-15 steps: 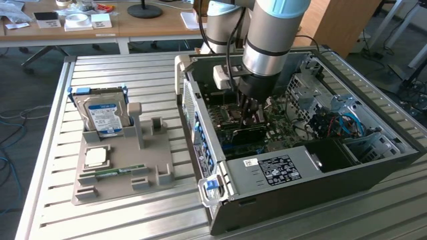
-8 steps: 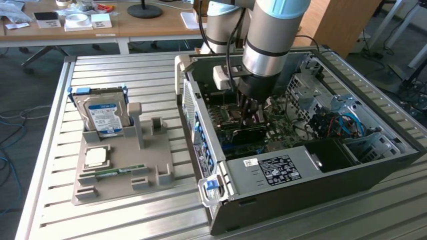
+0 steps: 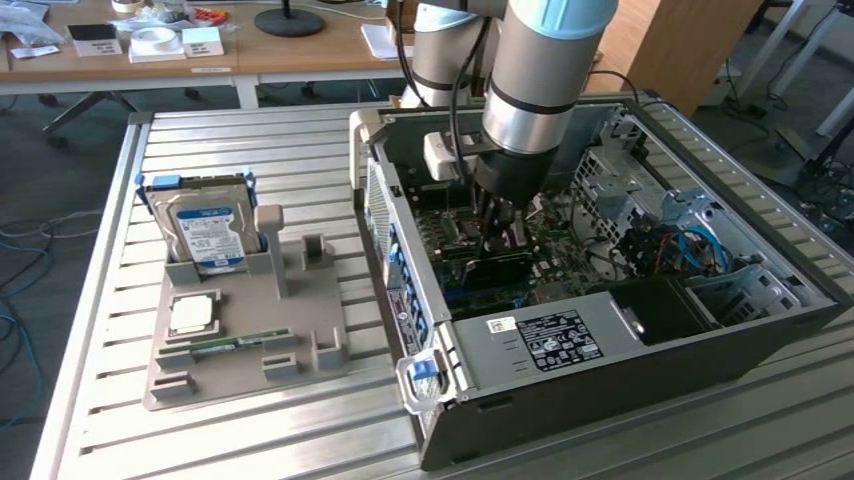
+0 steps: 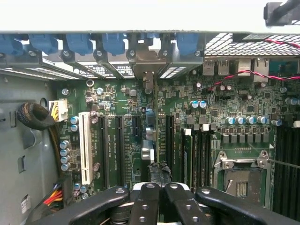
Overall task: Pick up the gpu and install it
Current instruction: 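Press down on the gpu until it lock into place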
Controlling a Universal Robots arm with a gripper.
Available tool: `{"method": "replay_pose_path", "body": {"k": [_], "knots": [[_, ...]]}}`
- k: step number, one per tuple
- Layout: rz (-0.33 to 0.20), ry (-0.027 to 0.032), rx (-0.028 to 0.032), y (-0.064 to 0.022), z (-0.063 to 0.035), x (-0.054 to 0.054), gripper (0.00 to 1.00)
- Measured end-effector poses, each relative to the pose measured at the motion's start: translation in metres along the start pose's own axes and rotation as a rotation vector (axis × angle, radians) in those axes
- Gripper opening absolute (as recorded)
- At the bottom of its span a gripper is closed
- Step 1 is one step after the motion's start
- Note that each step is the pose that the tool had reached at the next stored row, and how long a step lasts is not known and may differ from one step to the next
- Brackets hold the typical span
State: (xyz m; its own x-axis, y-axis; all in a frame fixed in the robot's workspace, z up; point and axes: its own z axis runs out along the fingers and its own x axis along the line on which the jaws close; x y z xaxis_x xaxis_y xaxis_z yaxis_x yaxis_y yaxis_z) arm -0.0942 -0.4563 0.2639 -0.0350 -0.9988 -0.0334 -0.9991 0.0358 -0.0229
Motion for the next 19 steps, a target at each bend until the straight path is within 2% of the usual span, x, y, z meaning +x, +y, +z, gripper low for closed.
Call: {"method": "replay_pose_path", "body": {"k": [19], "knots": [[0.000, 0.0001, 0.0001, 0.0003, 0.0023, 0.0001, 0.11]]}}
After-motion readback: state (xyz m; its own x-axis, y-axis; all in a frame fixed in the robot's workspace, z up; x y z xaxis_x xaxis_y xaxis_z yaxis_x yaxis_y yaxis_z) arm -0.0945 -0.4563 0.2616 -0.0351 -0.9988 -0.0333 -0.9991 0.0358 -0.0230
